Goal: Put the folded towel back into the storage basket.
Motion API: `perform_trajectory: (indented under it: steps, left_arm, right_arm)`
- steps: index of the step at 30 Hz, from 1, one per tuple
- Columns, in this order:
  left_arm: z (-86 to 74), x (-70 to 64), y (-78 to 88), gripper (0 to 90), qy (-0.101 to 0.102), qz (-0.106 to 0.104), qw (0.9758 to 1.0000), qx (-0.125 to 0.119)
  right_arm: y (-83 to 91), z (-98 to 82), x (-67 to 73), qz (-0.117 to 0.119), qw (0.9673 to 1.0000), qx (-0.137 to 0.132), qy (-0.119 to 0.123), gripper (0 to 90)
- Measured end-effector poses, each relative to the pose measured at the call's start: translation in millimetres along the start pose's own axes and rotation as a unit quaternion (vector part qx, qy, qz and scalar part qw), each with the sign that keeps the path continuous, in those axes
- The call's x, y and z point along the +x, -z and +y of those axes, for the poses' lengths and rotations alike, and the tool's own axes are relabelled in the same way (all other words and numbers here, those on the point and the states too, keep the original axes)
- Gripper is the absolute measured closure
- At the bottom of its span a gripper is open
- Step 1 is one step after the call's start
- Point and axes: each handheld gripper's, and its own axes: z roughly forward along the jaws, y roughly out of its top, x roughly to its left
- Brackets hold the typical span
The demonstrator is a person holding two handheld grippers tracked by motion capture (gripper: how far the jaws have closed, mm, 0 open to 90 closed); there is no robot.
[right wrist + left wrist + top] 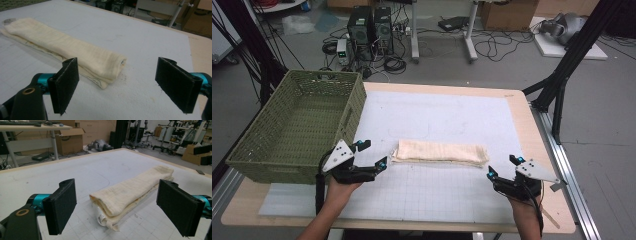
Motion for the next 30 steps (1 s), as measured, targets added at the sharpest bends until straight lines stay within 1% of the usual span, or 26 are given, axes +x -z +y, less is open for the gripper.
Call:
perform_trajectory:
  steps: [3, 7, 9, 15, 19, 20, 22, 24, 30]
  left_arm:
    - [-0.3, -0.1, -0.3, 16.7, 0.001, 0.000, 1.0000, 0.001]
    - [-0.1, -0.2, 0.4, 16.6, 0.002, -0.004, 1.0000, -0.001]
    - [0.2, -0.9, 0.4, 16.6, 0.002, -0.004, 1.0000, -0.004]
    - [-0.5, -1.9, 0.1, 16.6, -0.001, -0.003, 1.0000, 0.002]
    - [-0.9, -2.1, 0.1, 16.6, 0.000, -0.004, 1.0000, 0.004]
    - [-0.8, -2.1, 0.1, 16.7, 0.003, -0.009, 1.0000, 0.000]
    - [-0.5, -2.6, 0.4, 16.7, 0.002, -0.009, 1.0000, -0.004]
    - [-0.5, -2.2, 0.4, 16.7, 0.002, -0.010, 0.9999, -0.003]
    - [-0.7, -1.9, -2.0, 16.7, 0.006, -0.010, 0.9999, 0.001]
  right_arm:
    - [0.9, -0.5, -1.8, -0.002, 0.9999, -0.003, -0.011, 18.0]
    - [1.3, -1.3, -2.5, -0.005, 0.9999, -0.003, -0.016, 18.0]
    - [1.5, -0.9, -2.0, -0.005, 0.9998, -0.004, -0.016, 18.0]
    - [0.5, -0.8, -2.6, -0.005, 0.9999, -0.005, -0.013, 18.0]
    - [-0.1, -0.4, -2.3, -0.004, 0.9999, -0.004, -0.014, 18.0]
    - [-0.3, -0.5, -2.1, -0.003, 0.9999, -0.003, -0.015, 18.0]
    - [-0.7, -0.7, -2.6, -0.003, 0.9999, -0.002, -0.011, 18.0]
    - [-0.9, -0.9, -2.1, -0.001, 0.9999, -0.001, -0.015, 18.0]
    - [-0.7, -1.6, -2.5, -0.001, 0.9999, 0.000, -0.010, 18.0]
